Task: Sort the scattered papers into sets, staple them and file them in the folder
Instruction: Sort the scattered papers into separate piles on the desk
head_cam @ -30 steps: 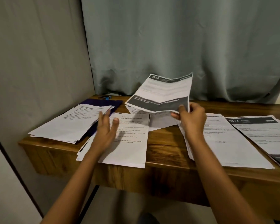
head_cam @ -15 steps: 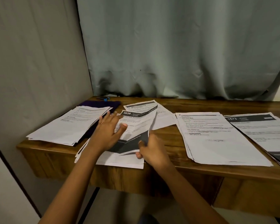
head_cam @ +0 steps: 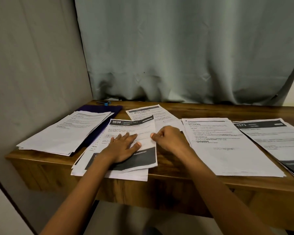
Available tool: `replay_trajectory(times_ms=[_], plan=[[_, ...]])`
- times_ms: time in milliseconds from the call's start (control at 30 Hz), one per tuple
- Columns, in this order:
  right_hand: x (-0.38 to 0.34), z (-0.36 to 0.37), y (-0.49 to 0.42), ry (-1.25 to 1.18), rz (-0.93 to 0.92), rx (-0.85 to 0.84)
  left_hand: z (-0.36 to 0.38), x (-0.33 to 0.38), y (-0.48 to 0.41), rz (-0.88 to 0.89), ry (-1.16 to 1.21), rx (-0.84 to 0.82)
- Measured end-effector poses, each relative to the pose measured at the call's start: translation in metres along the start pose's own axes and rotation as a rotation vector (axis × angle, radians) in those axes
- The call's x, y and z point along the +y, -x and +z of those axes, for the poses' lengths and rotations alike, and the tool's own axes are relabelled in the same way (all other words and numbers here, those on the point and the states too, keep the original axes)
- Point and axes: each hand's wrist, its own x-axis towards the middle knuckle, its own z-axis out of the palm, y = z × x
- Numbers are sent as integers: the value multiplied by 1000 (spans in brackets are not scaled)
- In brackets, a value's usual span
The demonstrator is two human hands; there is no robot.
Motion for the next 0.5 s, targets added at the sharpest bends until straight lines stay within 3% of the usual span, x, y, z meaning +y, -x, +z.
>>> replay_trajectory(times_ms=[67, 233, 500], plan=[[10, -1, -31, 49, 3, 89, 6, -4, 1, 4, -52, 17], [29, -1, -92, 127, -8, 57, 14, -10, 2, 14, -70, 73], [73, -11, -159, 181, 131, 84, 18, -11, 0, 16, -62, 122]])
